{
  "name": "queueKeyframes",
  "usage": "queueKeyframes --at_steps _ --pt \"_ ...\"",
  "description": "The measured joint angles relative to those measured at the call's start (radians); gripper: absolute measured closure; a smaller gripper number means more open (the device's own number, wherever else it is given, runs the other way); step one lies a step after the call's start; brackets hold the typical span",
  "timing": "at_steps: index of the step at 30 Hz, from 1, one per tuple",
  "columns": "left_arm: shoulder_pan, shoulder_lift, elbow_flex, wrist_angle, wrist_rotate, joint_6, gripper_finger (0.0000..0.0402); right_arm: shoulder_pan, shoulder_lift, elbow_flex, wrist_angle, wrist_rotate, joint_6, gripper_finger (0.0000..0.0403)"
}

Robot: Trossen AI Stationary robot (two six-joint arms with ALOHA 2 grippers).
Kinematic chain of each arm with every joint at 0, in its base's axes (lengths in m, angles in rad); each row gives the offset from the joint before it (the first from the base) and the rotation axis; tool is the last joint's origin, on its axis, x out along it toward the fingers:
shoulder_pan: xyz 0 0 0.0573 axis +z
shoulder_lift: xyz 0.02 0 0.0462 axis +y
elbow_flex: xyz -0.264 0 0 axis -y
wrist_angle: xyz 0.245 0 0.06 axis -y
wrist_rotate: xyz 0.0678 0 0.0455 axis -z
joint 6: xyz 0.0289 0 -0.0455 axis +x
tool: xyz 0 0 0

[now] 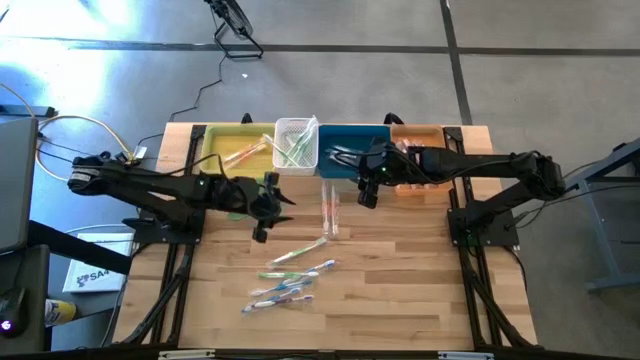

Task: Pick & Place Toothbrushes
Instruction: Put the green toothbrush into the white bin

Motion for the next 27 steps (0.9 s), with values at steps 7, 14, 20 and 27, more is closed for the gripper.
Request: queueKeyframes --at_steps 7,14,20,27 --pt "-0.089 0.074 0.104 -0.042 -0.004 -0.044 0.0226 0.000 0.000 0.000 -0.001 -0.026 0.022 0.0227" --pt "-0.185 0.157 0.156 -0.172 -0.011 -0.192 0.0226 0.000 0.000 0.000 -0.009 -0.026 0.031 0.0227" --pt "-0.259 0.243 0.159 -0.191 -0.029 -0.313 0.0226 0.000 0.000 0.000 -0.010 -0.027 0.053 0.0227" --pt "-0.266 0.316 0.160 -0.234 -0.034 -0.464 0.0226 0.000 0.000 0.000 -0.019 -0.026 0.054 0.0227"
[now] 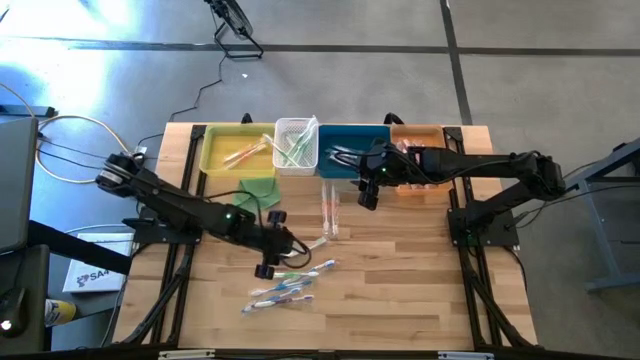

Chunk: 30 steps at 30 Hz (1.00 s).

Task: Pick & Place Toothbrushes
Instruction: Put the green toothbrush into the white bin

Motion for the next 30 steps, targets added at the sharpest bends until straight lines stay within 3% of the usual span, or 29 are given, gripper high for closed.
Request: queueKeyframes --at_steps 14,30 --pt "0.006 0.178 -0.001 -0.012 0.002 -0.118 0.0226 0.000 0.000 0.000 -0.006 0.000 0.019 0.0227" --pt "0.079 0.311 -0.001 0.005 0.124 -0.215 0.0226 0.000 0.000 0.000 -0.005 0.000 -0.006 0.0227"
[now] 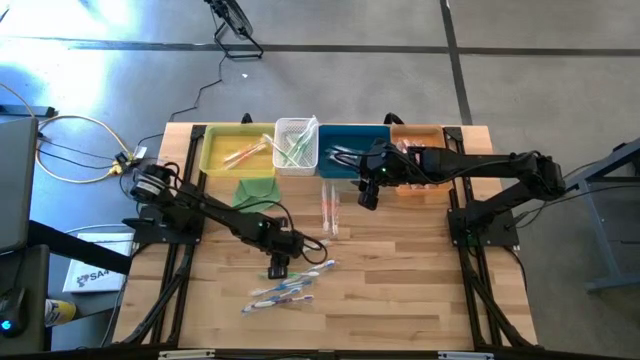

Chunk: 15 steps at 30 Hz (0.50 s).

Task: Pick & Place Toothbrushes
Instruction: Put the green toothbrush into the white bin

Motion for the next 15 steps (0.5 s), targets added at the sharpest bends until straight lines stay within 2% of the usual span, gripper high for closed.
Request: queueKeyframes --at_steps 10,15 --pt "0.000 0.028 0.002 0.008 0.008 -0.031 0.0231 0.000 0.000 0.000 0.041 0.000 -0.040 0.0227" --pt "0.000 0.029 0.001 0.005 0.008 -0.031 0.0275 0.000 0.000 0.000 0.056 0.000 -0.072 0.0227"
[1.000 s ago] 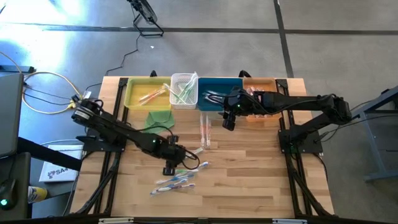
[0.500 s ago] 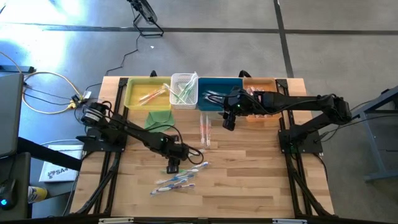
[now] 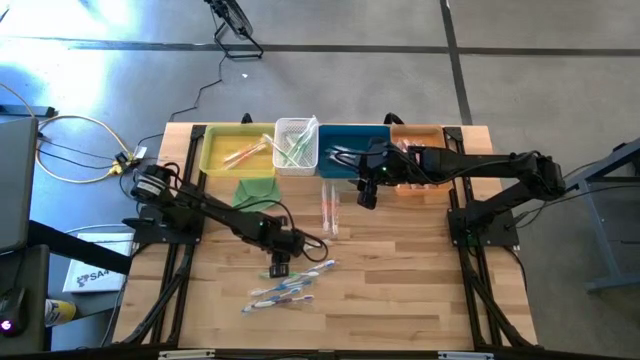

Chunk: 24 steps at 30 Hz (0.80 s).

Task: Pick & Place Toothbrushes
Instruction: Put the green toothbrush into the white bin

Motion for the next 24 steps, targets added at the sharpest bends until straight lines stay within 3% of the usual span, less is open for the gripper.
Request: queueKeyframes --at_steps 10,16,24 --pt "0.001 -0.006 -0.001 0.007 0.009 -0.001 0.0386 0.000 0.000 0.000 0.000 0.000 -0.002 0.0227" --pt "0.001 -0.025 -0.003 0.010 0.038 0.000 0.0378 0.000 0.000 0.000 -0.005 -0.010 -0.002 0.0227" --pt "0.025 -0.148 -0.003 -0.029 0.048 0.036 0.0387 0.000 -0.005 0.000 -0.025 -0.127 -0.036 0.0227"
